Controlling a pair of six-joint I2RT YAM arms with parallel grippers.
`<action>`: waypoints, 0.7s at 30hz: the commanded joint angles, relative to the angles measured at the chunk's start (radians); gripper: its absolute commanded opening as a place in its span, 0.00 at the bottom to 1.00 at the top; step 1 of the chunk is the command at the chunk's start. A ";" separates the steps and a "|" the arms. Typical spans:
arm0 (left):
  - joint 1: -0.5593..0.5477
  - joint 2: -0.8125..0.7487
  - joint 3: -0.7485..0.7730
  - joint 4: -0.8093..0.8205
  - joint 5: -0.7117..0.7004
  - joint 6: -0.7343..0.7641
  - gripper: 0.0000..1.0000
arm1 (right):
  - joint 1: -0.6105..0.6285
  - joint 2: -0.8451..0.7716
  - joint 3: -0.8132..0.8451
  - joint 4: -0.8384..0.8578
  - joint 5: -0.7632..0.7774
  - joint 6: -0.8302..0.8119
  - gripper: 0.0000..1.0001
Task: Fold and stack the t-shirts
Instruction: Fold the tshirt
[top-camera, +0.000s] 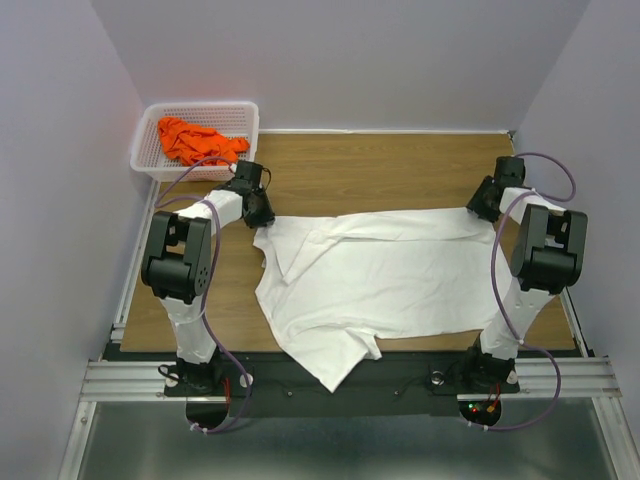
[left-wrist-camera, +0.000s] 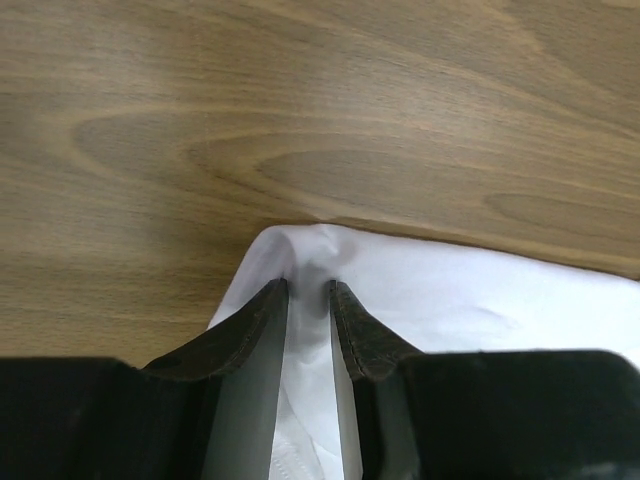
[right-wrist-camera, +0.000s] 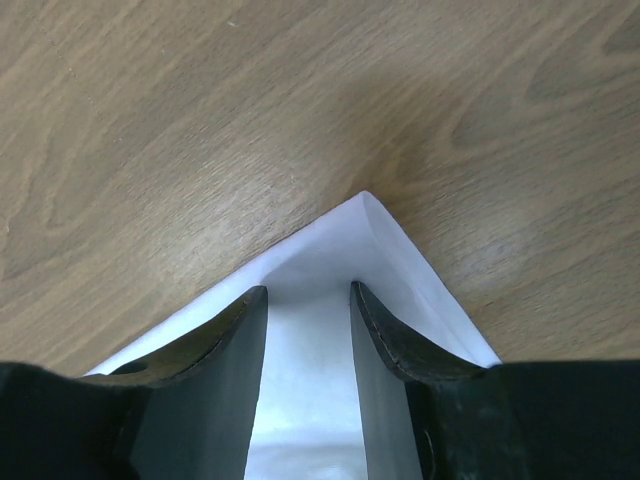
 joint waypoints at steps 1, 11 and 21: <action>0.019 0.004 -0.016 0.001 -0.078 -0.022 0.35 | -0.021 0.029 0.028 0.042 0.008 -0.021 0.45; 0.019 0.011 -0.010 0.006 -0.063 -0.019 0.41 | -0.024 0.037 0.028 0.043 -0.009 -0.021 0.44; 0.023 0.027 0.019 0.014 -0.109 0.031 0.00 | -0.055 0.061 0.052 0.045 0.009 -0.018 0.44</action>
